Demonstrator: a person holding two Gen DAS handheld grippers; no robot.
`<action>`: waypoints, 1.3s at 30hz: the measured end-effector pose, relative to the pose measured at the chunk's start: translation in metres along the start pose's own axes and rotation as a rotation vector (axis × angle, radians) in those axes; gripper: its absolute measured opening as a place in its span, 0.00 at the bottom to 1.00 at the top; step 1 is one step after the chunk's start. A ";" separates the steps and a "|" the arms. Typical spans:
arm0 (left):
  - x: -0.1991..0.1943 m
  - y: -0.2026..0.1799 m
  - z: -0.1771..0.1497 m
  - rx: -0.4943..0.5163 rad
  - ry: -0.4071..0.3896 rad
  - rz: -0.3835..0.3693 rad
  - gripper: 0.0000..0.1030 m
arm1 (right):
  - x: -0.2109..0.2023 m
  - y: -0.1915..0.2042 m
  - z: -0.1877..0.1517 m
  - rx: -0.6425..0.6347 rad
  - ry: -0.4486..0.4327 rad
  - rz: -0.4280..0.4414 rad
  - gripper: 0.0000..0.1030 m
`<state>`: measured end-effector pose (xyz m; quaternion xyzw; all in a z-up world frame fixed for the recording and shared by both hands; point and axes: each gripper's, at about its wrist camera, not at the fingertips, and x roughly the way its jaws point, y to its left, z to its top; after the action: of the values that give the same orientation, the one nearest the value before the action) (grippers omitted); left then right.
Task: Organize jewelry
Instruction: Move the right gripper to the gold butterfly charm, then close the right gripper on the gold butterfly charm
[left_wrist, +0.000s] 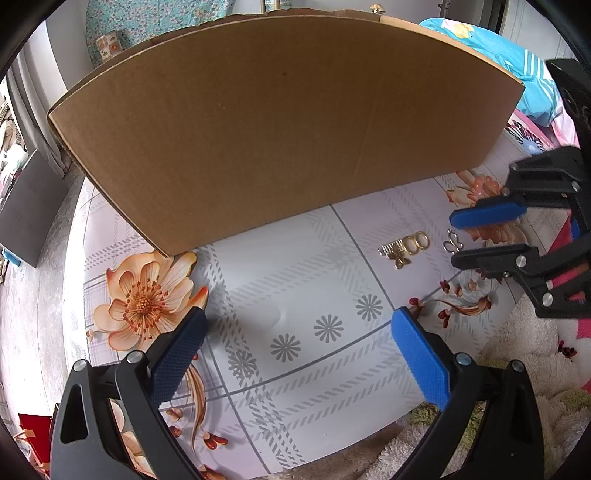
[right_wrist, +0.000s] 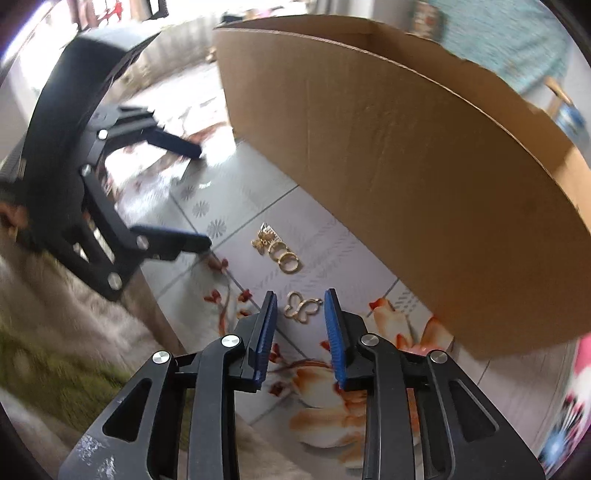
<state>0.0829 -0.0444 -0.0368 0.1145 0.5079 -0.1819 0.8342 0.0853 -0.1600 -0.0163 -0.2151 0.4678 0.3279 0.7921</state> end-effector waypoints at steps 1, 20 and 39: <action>0.000 0.000 0.000 0.000 0.000 0.000 0.95 | 0.000 -0.003 0.001 -0.020 0.008 0.019 0.28; 0.000 0.000 0.002 0.001 0.001 -0.001 0.95 | 0.004 -0.010 0.008 -0.029 0.035 0.105 0.17; -0.025 -0.010 -0.002 0.068 -0.146 -0.007 0.95 | -0.030 -0.034 -0.017 0.389 -0.138 0.057 0.17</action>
<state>0.0668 -0.0481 -0.0151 0.1275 0.4395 -0.2098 0.8640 0.0896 -0.2043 0.0029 -0.0218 0.4727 0.2675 0.8394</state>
